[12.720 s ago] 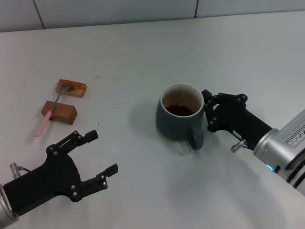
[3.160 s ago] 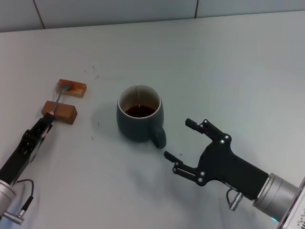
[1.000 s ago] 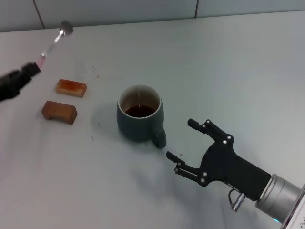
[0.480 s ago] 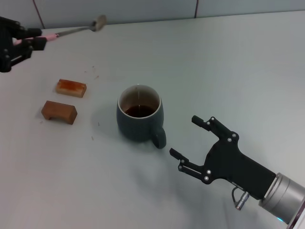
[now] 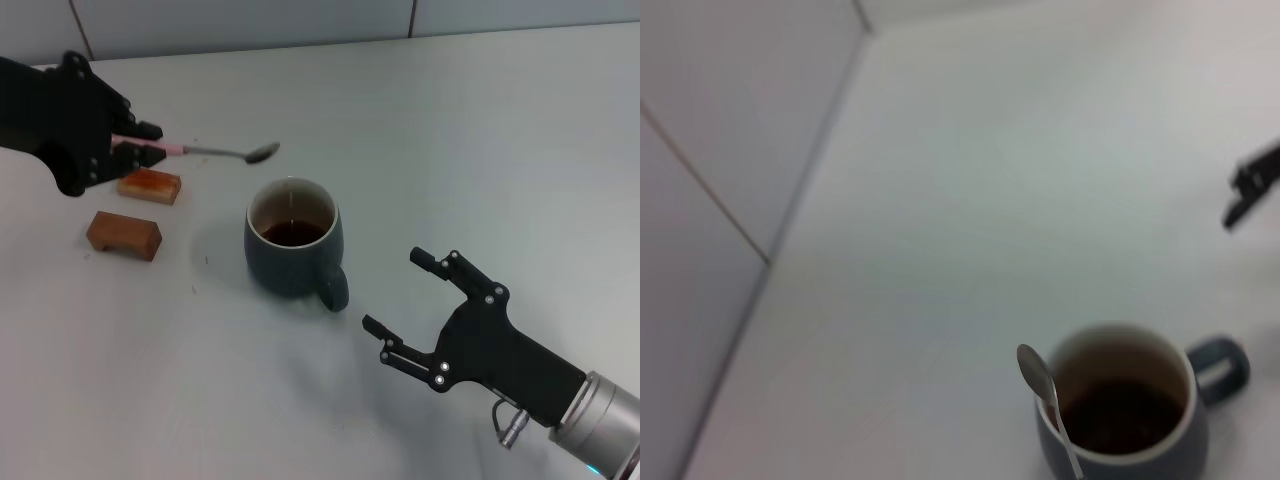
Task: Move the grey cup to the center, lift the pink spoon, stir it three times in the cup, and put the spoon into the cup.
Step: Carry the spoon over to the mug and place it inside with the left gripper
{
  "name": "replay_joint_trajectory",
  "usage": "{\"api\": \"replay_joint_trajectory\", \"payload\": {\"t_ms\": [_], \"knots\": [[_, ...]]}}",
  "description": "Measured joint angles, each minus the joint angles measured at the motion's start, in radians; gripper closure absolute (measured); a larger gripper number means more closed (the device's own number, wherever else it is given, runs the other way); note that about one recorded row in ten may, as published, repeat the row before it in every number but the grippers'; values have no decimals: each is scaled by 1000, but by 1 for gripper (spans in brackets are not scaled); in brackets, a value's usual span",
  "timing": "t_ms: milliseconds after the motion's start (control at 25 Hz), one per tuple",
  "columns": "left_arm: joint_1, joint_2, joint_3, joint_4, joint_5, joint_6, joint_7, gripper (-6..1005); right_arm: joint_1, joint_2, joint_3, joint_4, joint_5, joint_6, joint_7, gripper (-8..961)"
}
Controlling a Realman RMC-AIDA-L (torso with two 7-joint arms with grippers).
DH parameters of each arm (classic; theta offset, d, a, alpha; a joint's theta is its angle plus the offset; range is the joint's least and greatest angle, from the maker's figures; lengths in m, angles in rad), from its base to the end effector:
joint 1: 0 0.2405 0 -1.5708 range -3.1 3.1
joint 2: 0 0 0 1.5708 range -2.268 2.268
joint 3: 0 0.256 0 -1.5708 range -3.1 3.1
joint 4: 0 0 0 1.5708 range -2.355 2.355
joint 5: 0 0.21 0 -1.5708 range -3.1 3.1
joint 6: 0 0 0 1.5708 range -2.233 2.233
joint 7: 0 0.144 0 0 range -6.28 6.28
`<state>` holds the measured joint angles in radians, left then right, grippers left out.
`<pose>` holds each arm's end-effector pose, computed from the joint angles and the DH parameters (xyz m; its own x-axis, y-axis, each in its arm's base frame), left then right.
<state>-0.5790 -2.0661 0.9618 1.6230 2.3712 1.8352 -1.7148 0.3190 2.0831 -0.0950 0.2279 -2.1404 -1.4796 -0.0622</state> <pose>-0.1541 0.3407 0.0952 0.9861 -0.0397 -0.1613 -0.0904 -0.9431 -0.3201 0.2797 0.2064 -0.1021 0.7811 0.2003 -0.5914 -0.2730 -0.7423 -0.6119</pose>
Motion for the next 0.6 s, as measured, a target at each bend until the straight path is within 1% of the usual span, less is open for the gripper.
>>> {"api": "replay_joint_trajectory", "payload": {"t_ms": [80,160,280,360,400,440,480,600], "knots": [[-19,-3,37,0,46,8,1,876,-9,0,0,0,2,-1,-16,121],[-21,-4,45,5,47,12,1,876,-12,0,0,0,2,-1,-19,121],[-23,-4,80,20,56,22,-5,877,-17,0,0,1,3,-1,-20,121],[-23,-4,80,20,56,22,-5,877,-18,0,0,2,2,-1,-20,122],[-21,-4,120,23,74,24,-8,877,-18,0,0,2,2,-1,-20,122],[-21,-4,120,23,74,24,-8,877,-19,0,0,2,1,-1,-20,122],[-22,-6,148,27,80,23,-12,877,-19,0,0,3,-1,-1,-20,122],[-29,-7,175,30,90,18,-18,876,-20,0,-3,5,-1,-1,-20,122]]}}
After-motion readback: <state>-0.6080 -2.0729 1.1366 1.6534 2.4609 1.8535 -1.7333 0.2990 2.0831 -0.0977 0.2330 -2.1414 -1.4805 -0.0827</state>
